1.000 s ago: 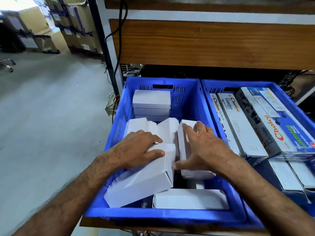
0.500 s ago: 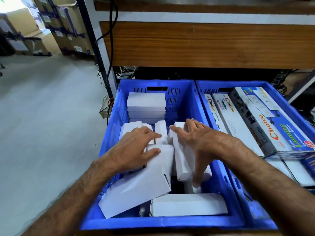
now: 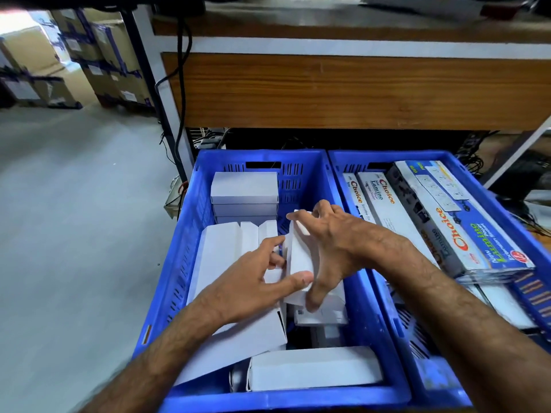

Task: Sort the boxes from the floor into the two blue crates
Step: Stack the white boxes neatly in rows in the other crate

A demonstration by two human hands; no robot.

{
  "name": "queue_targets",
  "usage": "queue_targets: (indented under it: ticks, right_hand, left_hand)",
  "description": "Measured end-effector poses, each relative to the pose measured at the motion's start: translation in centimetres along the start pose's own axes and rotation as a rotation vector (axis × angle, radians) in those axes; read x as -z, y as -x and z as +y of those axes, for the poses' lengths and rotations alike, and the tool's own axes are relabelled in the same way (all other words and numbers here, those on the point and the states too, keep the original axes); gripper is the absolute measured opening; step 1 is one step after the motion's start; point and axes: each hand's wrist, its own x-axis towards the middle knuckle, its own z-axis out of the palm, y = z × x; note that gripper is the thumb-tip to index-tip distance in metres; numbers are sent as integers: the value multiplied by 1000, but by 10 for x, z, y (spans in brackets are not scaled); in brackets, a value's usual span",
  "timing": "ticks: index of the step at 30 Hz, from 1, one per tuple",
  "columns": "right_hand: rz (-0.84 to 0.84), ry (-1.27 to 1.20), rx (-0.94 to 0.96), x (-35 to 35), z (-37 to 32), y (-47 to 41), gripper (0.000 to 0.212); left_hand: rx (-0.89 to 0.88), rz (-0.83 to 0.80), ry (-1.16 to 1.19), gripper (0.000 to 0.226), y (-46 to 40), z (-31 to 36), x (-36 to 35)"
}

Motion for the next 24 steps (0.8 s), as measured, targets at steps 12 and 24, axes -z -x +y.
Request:
queue_targets:
  ticks: [12,24]
  right_hand:
    - [425,-330,-67,-6,-15,-24,153]
    - [651,-514,-85,-28,1,-116,83]
  left_hand:
    - [258,136,544,34,-18,17,50]
    - [538,649,973,58,-118,-4,85]
